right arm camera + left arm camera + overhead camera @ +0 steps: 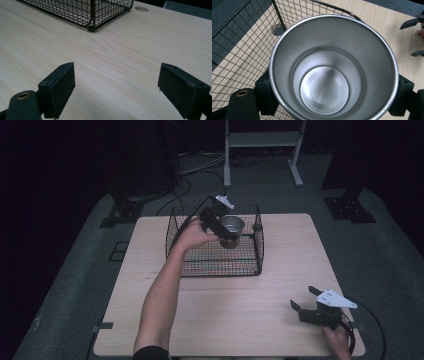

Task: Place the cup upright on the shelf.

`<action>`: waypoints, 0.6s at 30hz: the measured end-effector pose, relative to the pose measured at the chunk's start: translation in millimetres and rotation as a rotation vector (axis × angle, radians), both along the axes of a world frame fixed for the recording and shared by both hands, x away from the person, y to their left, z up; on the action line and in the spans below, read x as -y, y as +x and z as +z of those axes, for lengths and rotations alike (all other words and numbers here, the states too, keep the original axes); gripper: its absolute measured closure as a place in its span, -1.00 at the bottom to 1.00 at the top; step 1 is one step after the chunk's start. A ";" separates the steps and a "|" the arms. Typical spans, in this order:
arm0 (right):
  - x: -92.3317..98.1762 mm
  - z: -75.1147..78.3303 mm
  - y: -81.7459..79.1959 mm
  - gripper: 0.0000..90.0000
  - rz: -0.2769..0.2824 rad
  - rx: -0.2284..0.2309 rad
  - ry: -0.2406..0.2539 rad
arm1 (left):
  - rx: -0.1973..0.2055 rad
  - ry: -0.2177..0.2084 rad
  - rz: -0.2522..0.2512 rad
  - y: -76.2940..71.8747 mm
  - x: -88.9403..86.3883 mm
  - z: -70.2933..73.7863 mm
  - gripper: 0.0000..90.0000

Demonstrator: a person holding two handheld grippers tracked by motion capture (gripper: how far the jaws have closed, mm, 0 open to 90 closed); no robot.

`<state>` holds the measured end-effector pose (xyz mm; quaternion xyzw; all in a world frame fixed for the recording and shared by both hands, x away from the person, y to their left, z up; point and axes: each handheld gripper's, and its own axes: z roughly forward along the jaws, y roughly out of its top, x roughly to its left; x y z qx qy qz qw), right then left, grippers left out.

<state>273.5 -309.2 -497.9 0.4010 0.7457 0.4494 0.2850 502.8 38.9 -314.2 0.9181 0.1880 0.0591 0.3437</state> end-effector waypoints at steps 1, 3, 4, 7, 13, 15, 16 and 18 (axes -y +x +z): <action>0.0 0.0 0.0 -0.70 0.001 0.001 -0.001 | -0.004 -0.001 0.004 0.9 0.2 -1.5 -0.60; 0.7 0.1 0.2 -0.70 0.002 0.000 -0.001 | -0.008 0.009 0.001 3.9 0.9 -4.9 -0.60; 1.0 0.1 0.2 -0.70 0.001 0.000 0.002 | -0.009 0.012 0.008 4.6 2.1 -7.4 -0.60; 2.5 0.2 0.2 -0.70 -0.001 -0.003 0.019 | -0.014 0.014 0.008 7.5 5.0 -12.5 -0.60; 2.3 0.3 0.0 -0.70 0.001 -0.003 0.019 | -0.020 0.021 0.013 11.5 9.7 -21.2 -0.60; 2.2 0.3 0.0 -0.70 0.001 -0.003 0.018 | -0.024 0.014 0.021 12.8 9.6 -24.7 -0.60; 2.3 0.3 0.0 -0.70 0.001 -0.004 0.017 | -0.029 0.006 0.030 13.6 9.3 -27.0 -0.60; 2.1 0.2 0.1 -0.70 0.000 -0.002 0.019 | -0.032 0.004 0.036 14.9 8.6 -31.7 -0.60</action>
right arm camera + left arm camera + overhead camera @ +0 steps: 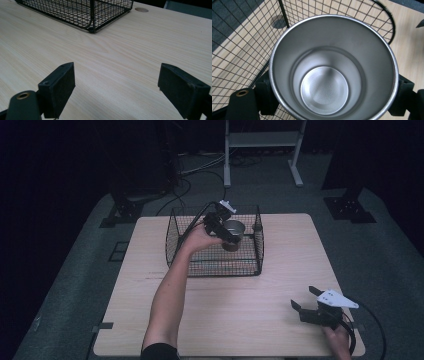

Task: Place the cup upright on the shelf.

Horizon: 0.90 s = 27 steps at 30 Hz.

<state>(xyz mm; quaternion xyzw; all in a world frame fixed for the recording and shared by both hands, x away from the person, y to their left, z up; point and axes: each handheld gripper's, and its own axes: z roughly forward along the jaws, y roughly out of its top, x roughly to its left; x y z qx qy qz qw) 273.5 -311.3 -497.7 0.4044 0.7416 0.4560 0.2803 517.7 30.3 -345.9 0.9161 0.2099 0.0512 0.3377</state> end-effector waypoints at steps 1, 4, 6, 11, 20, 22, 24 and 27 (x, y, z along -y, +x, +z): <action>0.0 0.0 0.1 -0.70 0.000 0.002 0.001 | 0.001 0.008 -0.004 0.8 -0.4 -1.6 -0.60; 0.2 0.0 0.2 -0.70 0.000 0.002 0.002 | -0.011 0.012 0.012 2.7 -0.3 -8.3 -0.60; 0.2 0.0 0.2 -0.70 0.000 0.002 0.002 | -0.012 0.013 0.016 4.2 -1.0 -11.0 -0.60; 0.1 -0.1 0.2 -0.70 0.001 0.004 0.000 | -0.023 0.015 0.026 7.7 -2.6 -19.3 -0.60; 0.0 0.0 0.0 -0.70 0.004 0.001 0.001 | -0.039 0.028 0.032 13.5 -5.9 -32.9 -0.60; 0.1 0.0 0.0 -0.70 0.006 0.002 0.000 | -0.043 0.030 0.035 14.4 -5.4 -35.4 -0.60; 0.1 0.0 -0.1 -0.70 0.008 0.004 0.000 | -0.051 0.027 0.033 14.9 -4.2 -38.1 -0.60; 0.1 0.0 -0.1 -0.70 0.011 0.007 -0.001 | -0.048 0.034 0.026 14.8 -2.3 -40.1 -0.60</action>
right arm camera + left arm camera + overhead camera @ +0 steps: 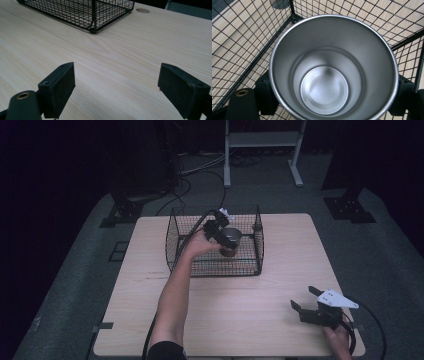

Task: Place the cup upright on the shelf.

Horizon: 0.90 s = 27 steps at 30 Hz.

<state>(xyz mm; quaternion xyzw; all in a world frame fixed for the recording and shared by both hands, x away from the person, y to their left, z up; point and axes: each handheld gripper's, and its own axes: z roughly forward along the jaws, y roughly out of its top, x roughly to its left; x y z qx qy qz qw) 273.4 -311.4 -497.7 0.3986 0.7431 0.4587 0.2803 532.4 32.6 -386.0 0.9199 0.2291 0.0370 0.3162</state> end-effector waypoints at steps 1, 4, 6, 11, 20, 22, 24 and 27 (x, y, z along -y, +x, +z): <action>0.0 0.0 0.0 -0.70 0.001 0.000 0.000 | 0.005 -0.004 0.003 -0.4 0.8 -0.9 -0.60; -0.1 0.0 -0.2 -0.70 0.004 0.002 -0.001 | 0.000 -0.003 0.000 0.6 2.7 -4.2 -0.60; -0.2 0.0 -0.2 -0.70 0.003 0.001 0.000 | 0.005 0.019 -0.006 1.4 4.4 -6.6 -0.60; -0.1 0.0 -0.3 -0.70 0.006 0.003 -0.001 | -0.002 0.028 0.011 6.1 3.5 -13.0 -0.60; 0.4 0.0 0.1 -0.70 0.002 -0.001 0.006 | -0.023 0.056 0.023 12.7 1.6 -22.8 -0.60; 0.4 0.0 0.1 -0.70 0.002 -0.001 0.005 | -0.025 0.055 0.022 12.8 2.2 -24.3 -0.60; 0.3 0.0 0.1 -0.70 0.003 0.000 0.004 | -0.023 0.064 0.017 13.0 3.0 -26.3 -0.60; 0.3 0.0 0.0 -0.70 0.002 0.001 0.003 | -0.036 0.080 0.012 14.3 3.0 -28.7 -0.60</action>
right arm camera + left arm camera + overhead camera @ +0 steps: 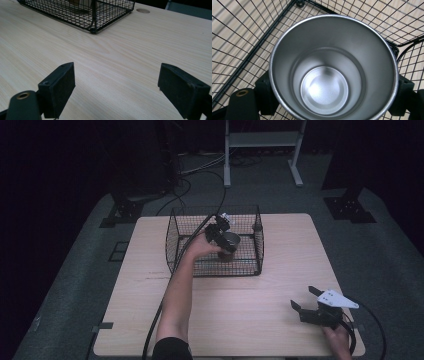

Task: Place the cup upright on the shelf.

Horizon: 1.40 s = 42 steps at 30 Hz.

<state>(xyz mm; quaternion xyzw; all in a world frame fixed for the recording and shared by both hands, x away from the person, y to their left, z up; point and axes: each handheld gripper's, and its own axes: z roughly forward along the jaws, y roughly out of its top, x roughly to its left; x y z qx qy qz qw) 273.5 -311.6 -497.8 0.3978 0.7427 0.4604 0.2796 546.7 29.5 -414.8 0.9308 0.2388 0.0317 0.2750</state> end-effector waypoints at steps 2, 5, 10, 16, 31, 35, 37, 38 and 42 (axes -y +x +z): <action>0.0 0.0 -0.1 -0.70 -0.001 0.000 -0.001 | -0.003 0.008 0.000 0.5 -0.1 -1.9 -0.60; 0.0 0.0 0.0 -0.70 0.000 0.000 -0.001 | -0.013 0.014 0.003 1.6 -2.0 -3.6 -0.60; 0.1 0.0 0.1 -0.70 -0.001 0.000 0.000 | -0.018 0.014 0.010 1.9 -4.3 -3.5 -0.60; -0.1 0.0 0.0 -0.70 -0.001 0.000 -0.001 | -0.017 0.024 0.007 -0.1 -6.7 -3.8 -0.61; -0.3 0.0 0.1 -0.70 -0.001 0.000 -0.004 | -0.024 0.061 -0.001 -3.9 -12.8 -4.0 -0.65; -0.3 0.0 0.1 -0.70 -0.001 0.000 -0.004 | -0.013 0.056 0.004 -5.8 -13.3 -2.3 -0.69; -0.3 -0.1 0.1 -0.70 -0.002 0.000 -0.004 | -0.009 0.055 0.004 -6.8 -14.0 -0.9 -0.69; -0.3 0.0 0.1 -0.70 -0.002 0.000 -0.004 | -0.008 0.055 0.002 -7.2 -14.2 -0.2 -0.70; -0.5 0.0 0.1 -0.70 -0.003 0.000 -0.004 | -0.004 0.034 0.004 -9.8 -14.5 1.9 -0.74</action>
